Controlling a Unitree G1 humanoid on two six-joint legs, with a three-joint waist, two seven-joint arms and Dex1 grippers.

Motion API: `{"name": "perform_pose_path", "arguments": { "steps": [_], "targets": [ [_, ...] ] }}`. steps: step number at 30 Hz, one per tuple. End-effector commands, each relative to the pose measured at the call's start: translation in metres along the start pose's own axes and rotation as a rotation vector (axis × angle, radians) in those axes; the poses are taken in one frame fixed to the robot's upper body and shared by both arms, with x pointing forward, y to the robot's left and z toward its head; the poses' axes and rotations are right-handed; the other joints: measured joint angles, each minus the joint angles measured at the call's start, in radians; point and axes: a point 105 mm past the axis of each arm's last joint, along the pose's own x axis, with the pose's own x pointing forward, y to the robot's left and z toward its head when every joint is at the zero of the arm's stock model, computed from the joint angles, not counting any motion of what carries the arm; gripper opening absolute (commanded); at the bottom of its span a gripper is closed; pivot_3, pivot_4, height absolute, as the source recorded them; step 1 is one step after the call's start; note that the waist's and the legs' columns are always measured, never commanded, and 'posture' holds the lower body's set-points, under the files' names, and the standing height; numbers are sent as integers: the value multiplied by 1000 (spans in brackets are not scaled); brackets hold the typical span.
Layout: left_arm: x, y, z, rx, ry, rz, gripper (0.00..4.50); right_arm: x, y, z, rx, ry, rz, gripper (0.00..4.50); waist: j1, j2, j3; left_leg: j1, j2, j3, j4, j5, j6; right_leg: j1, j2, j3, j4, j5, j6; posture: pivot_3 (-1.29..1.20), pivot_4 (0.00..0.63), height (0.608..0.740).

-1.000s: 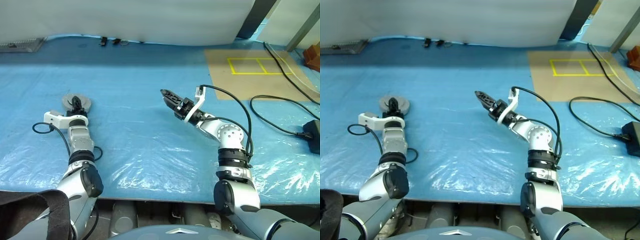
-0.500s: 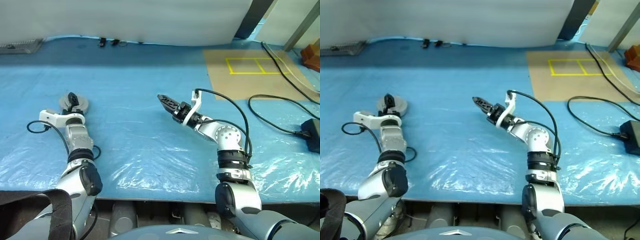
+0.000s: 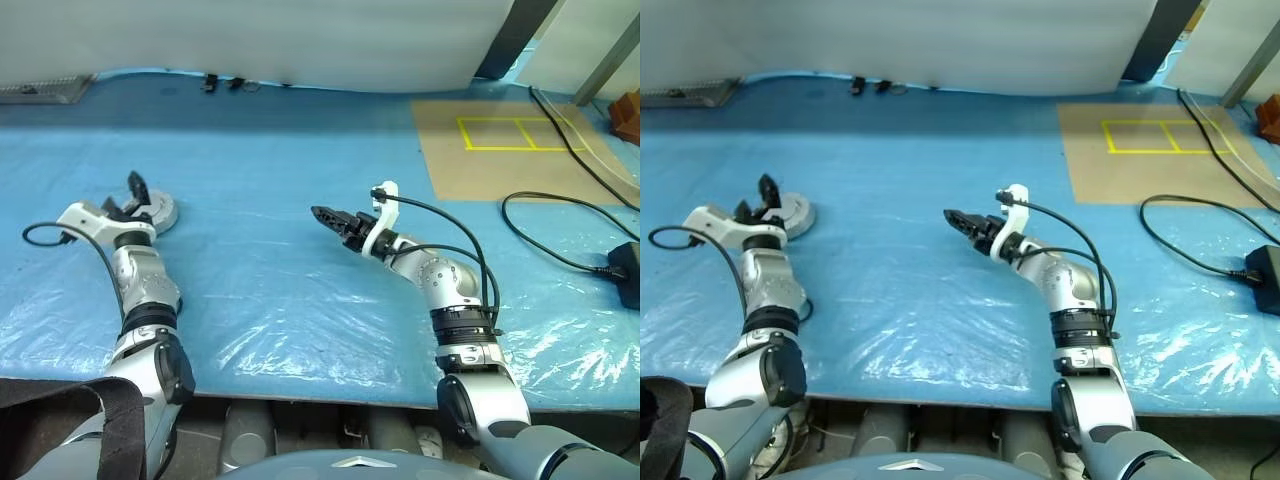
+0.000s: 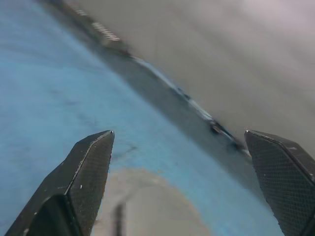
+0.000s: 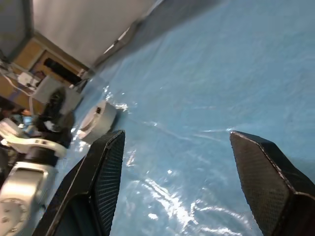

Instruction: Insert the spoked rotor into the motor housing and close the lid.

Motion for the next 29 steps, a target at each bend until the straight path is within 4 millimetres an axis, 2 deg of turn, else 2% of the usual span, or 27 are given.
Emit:
{"name": "perform_pose_path", "arguments": {
  "steps": [1,5,8,11,13,14,15,16,21,29],
  "targets": [
    [2,-38,5,61,10,-228,4463,-3,4,20,-159,-100,-11,3559,-1,0,0,0,0,0,0,0,0,0,0,0,0,0,0,0,150,740],
    [-10,-75,-4,106,83,-449,4463,-7,7,22,-384,-102,-13,3559,-5,0,0,0,0,1,0,0,0,0,0,0,0,0,0,0,150,740],
    [-21,-92,-11,128,141,-571,4463,-11,11,21,-486,-107,10,3559,-10,0,0,-1,0,1,-1,0,0,0,0,0,0,0,0,0,150,740],
    [-49,-119,-28,180,246,-800,4463,-22,14,18,-570,-90,54,3559,-10,0,0,-1,0,2,-1,0,0,0,0,1,0,-1,-2,0,150,740],
    [-65,-128,-35,215,298,-903,4500,-29,16,18,-627,-96,78,3910,-9,0,0,-1,0,2,-1,0,1,0,0,2,0,-2,-4,0,150,740],
    [-70,-130,-36,230,312,-933,4500,-32,17,19,-655,-103,83,4084,-9,0,0,-1,0,2,-1,1,2,0,0,2,0,-2,-4,0,150,740],
    [-76,-133,-38,240,329,-966,4500,-35,17,20,-672,-110,83,4443,-10,0,0,-1,0,3,-1,1,2,0,0,2,0,-2,-4,0,150,740],
    [-80,-134,-40,243,342,-988,4500,-37,16,21,-672,-119,80,4479,-10,0,0,-1,1,3,-1,1,2,0,0,2,0,-2,-4,0,150,740],
    [-95,-135,-45,242,394,-1034,4500,-50,12,16,-654,-109,73,4479,-10,0,0,1,2,4,-1,1,2,1,0,2,1,-2,-6,0,150,740],
    [-117,-135,-45,267,450,-1110,4500,-71,7,-4,-671,0,119,4479,-10,0,0,2,2,4,-1,1,3,1,1,3,0,-2,-6,0,150,740]
  ]
}}
